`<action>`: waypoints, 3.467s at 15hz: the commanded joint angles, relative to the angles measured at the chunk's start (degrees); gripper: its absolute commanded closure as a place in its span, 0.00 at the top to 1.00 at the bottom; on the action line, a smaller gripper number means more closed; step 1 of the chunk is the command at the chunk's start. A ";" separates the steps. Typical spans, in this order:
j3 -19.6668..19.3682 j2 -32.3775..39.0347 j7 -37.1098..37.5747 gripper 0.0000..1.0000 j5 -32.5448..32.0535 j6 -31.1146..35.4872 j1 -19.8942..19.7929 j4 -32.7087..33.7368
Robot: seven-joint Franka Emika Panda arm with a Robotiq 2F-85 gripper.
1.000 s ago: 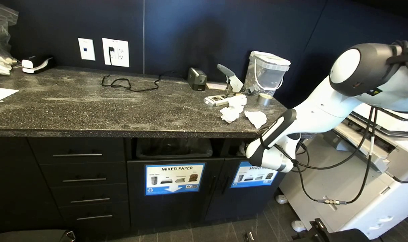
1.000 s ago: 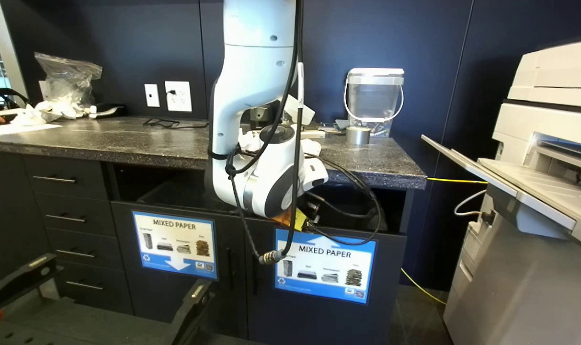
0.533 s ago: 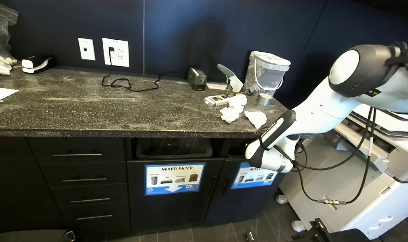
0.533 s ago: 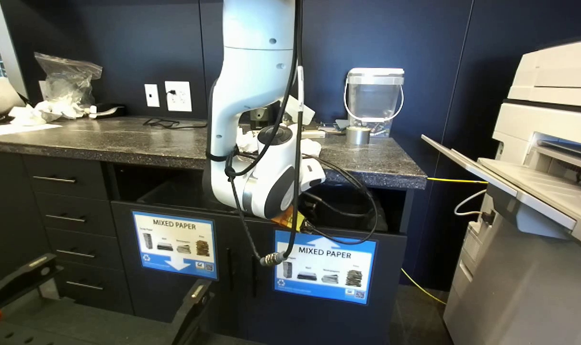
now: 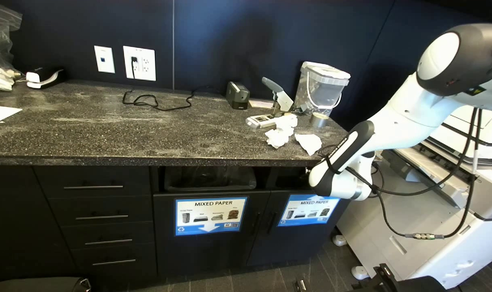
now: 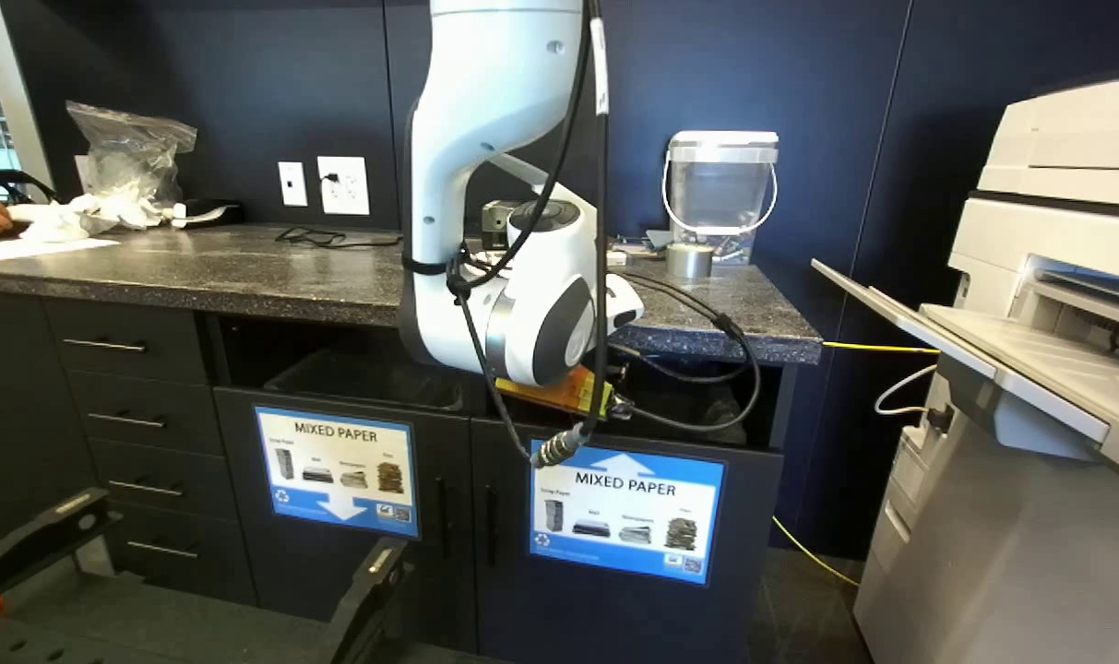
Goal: Put the tissues inside the rubbish bin.
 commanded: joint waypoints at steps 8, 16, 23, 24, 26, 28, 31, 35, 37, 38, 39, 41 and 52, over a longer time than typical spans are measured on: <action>16.82 -28.20 -14.63 1.00 -0.52 -41.61 -16.22 -15.95; 3.29 -37.86 -18.68 1.00 8.59 -67.07 -1.56 0.30; -1.37 -31.93 -6.50 1.00 10.17 -81.48 8.41 16.50; -2.08 -30.59 -0.89 1.00 9.40 -84.26 10.36 18.71; -3.01 -28.11 6.42 1.00 9.34 -90.00 12.71 23.58; -3.47 -26.34 13.12 1.00 10.77 -93.64 14.47 26.83; -3.77 -24.50 22.53 1.00 13.70 -93.89 16.40 28.69; -4.42 -23.21 32.99 1.00 18.32 -87.95 18.10 27.29; -5.20 -22.45 38.28 1.00 17.24 -82.99 20.57 25.41; -5.55 -21.77 39.79 1.00 17.02 -82.21 20.68 25.92; -5.86 -20.75 42.41 1.00 16.33 -80.01 21.96 25.59; -6.54 -19.11 45.45 1.00 15.98 -78.48 22.60 26.60; -10.48 -12.53 57.49 1.00 8.75 -70.64 26.75 27.02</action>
